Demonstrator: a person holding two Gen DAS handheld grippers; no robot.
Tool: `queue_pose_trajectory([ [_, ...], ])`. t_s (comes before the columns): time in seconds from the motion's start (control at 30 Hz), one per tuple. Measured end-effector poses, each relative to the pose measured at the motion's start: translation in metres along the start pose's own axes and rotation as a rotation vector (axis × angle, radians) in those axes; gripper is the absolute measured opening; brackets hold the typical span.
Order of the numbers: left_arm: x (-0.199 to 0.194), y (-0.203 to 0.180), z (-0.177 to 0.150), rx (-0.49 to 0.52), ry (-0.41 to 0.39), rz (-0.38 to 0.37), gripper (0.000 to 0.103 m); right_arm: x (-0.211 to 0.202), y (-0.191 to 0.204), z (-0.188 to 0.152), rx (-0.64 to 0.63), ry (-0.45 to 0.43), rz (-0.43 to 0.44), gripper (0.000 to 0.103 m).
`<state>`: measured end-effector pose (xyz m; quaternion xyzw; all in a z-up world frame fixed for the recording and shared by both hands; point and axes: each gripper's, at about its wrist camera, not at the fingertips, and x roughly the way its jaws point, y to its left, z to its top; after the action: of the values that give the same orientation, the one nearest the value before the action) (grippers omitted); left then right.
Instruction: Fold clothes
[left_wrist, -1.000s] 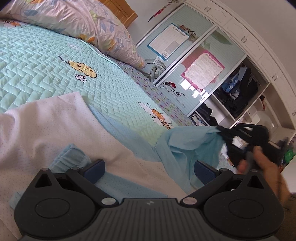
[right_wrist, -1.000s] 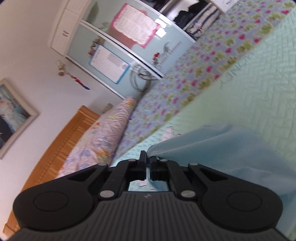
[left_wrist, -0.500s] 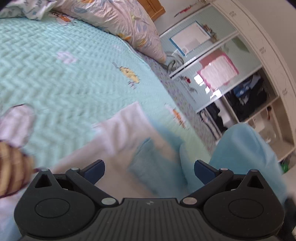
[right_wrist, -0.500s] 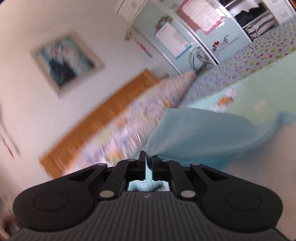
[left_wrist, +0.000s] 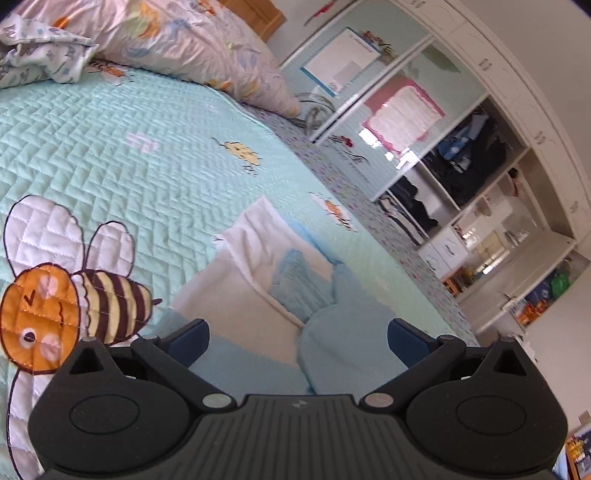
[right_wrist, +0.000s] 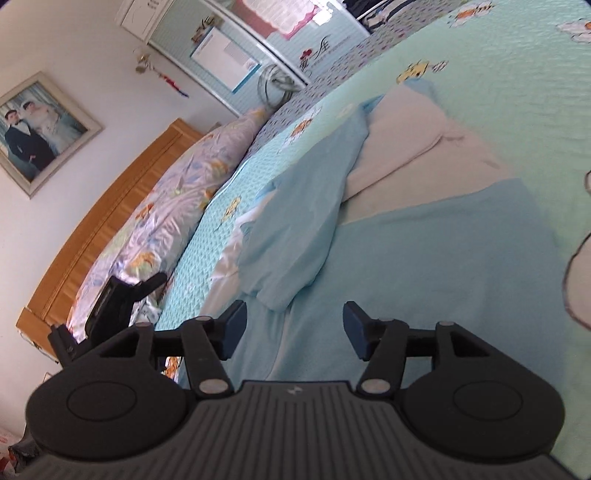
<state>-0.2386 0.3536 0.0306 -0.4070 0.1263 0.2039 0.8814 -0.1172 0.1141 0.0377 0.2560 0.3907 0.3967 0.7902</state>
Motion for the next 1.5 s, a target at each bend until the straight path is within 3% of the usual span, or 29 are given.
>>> queue_pose_trajectory([
  [0.13,0.01,0.005,0.009,-0.048,-0.009,-0.016,0.102,0.005,0.016,0.006,-0.118,-0.007,-0.02,0.066],
  [0.37,0.06,0.016,0.035,-0.056,0.048,-0.067,0.102,0.073,0.109,-0.005,-0.772,0.013,-0.13,0.067],
  [0.5,0.076,0.033,0.037,-0.058,0.072,-0.06,0.102,0.125,0.146,-0.02,-1.049,0.009,-0.19,0.081],
  [0.6,0.083,0.046,0.042,-0.096,0.105,-0.069,0.102,0.163,0.164,-0.039,-1.201,0.005,-0.29,0.088],
  [0.7,0.089,0.05,0.045,-0.082,0.129,-0.083,0.102,0.191,0.166,-0.045,-1.244,0.057,-0.322,0.087],
  [0.77,0.091,0.051,0.044,-0.066,0.138,-0.087,0.102,0.202,0.164,-0.042,-1.192,0.111,-0.308,0.073],
  [0.8,0.092,0.051,0.044,-0.063,0.142,-0.089,0.102,0.206,0.163,-0.04,-1.169,0.14,-0.302,0.06],
  [0.83,0.093,0.052,0.044,-0.063,0.146,-0.091,0.102,0.21,0.162,-0.041,-1.165,0.158,-0.309,0.058],
  [1.07,0.096,0.057,0.046,-0.091,0.159,-0.111,0.102,0.227,0.167,-0.056,-1.28,0.167,-0.399,0.058],
  [1.23,0.096,0.058,0.046,-0.098,0.164,-0.116,0.102,0.233,0.168,-0.059,-1.295,0.183,-0.418,0.04],
  [1.33,0.095,0.058,0.046,-0.097,0.167,-0.118,0.102,0.238,0.167,-0.068,-1.351,0.166,-0.469,0.038],
  [1.5,0.093,0.054,0.046,-0.073,0.171,-0.109,0.102,0.238,0.166,-0.078,-1.393,0.163,-0.482,0.032],
])
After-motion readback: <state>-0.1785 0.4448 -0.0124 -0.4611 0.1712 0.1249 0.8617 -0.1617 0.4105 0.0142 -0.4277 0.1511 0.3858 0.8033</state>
